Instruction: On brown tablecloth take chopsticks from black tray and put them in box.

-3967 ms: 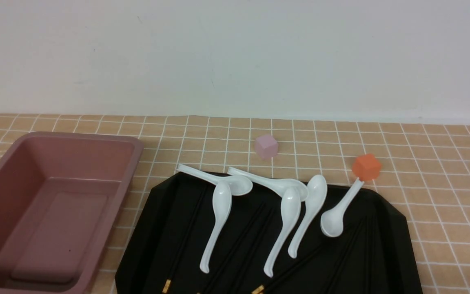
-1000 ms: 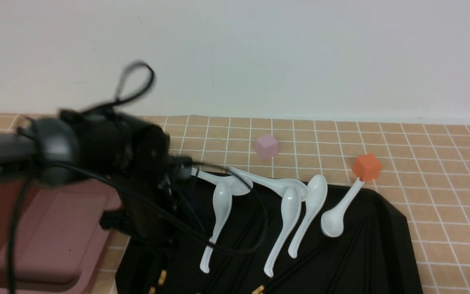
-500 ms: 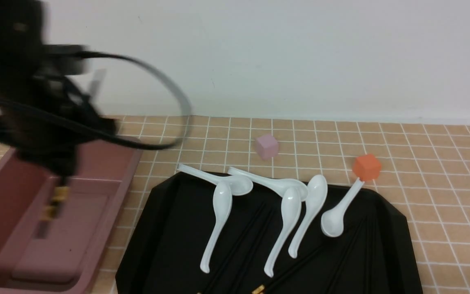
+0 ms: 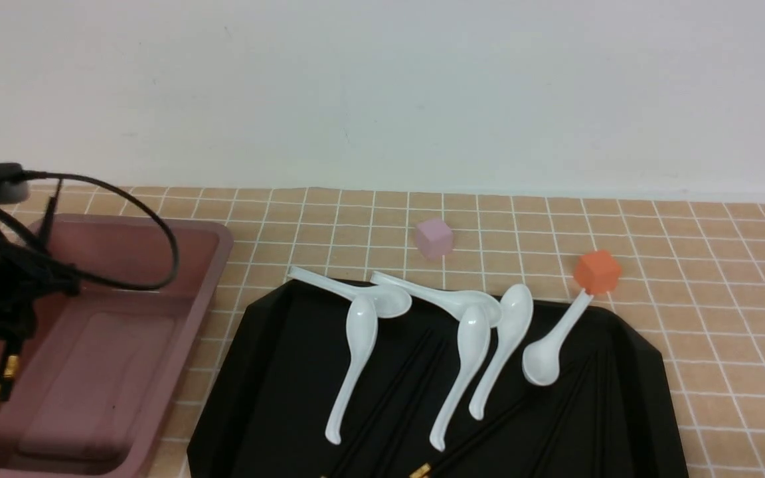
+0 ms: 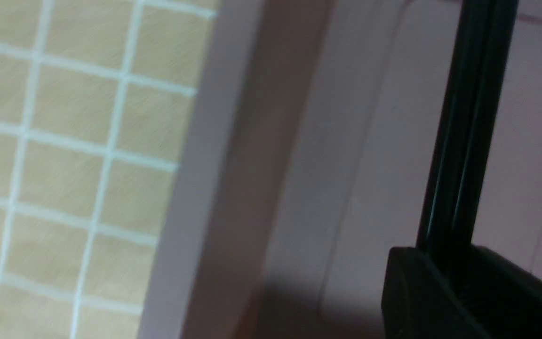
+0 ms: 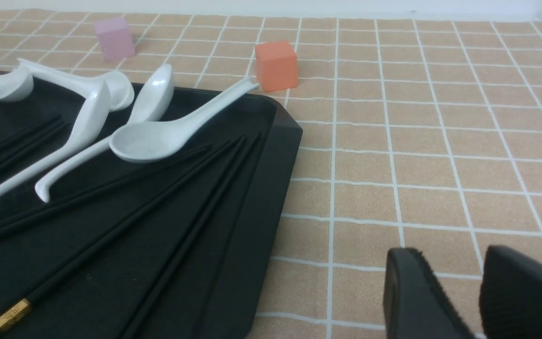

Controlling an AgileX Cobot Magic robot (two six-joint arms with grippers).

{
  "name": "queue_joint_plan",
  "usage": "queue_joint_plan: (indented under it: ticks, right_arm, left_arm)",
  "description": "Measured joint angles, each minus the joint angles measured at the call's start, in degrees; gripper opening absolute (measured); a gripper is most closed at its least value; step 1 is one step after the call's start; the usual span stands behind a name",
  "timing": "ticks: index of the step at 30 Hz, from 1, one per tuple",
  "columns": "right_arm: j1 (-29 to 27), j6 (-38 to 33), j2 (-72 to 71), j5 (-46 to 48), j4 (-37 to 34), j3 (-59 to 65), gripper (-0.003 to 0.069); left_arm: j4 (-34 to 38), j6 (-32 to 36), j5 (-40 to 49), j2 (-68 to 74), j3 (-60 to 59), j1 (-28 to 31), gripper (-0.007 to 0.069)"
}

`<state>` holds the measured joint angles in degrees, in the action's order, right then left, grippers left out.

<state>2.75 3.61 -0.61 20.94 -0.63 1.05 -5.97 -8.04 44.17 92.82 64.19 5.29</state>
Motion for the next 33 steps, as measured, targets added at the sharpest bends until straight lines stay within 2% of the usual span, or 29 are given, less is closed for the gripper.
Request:
queue_joint_plan:
  ticks: [3, 9, 12, 16, 22, 29, 33]
  right_arm:
    - [0.0, 0.0, 0.0, 0.0, 0.0, 0.0, 0.024]
    - [0.0, 0.0, 0.0, 0.0, 0.0, 0.0, 0.024]
    - [0.0, 0.0, 0.0, 0.0, 0.0, 0.0, 0.024]
    - [0.0, 0.0, 0.0, 0.0, 0.0, 0.0, 0.024]
    - [0.0, 0.0, 0.0, 0.0, 0.0, 0.0, 0.024]
    - [0.0, 0.0, 0.0, 0.0, 0.0, 0.0, 0.024]
    - [0.0, 0.0, 0.0, 0.0, 0.0, 0.0, 0.024]
  left_arm:
    - [0.1, 0.2, -1.3, 1.1, 0.0, 0.0, 0.014]
    - [0.6, 0.4, -2.1, 2.9, 0.0, 0.0, 0.0286]
    - [0.9, 0.4, -0.2, 2.9, 0.0, 0.0, 0.0308]
    - [1.7, -0.1, 3.3, 0.8, 0.2, 0.0, 0.0248]
    - [6.9, 2.0, 8.1, -9.5, 0.2, 0.0, -0.0013]
    - [17.6, 10.6, 11.6, -22.6, -5.6, 0.0, -0.0013]
    - [25.1, 16.3, 9.9, -35.5, -16.3, 0.0, -0.0013]
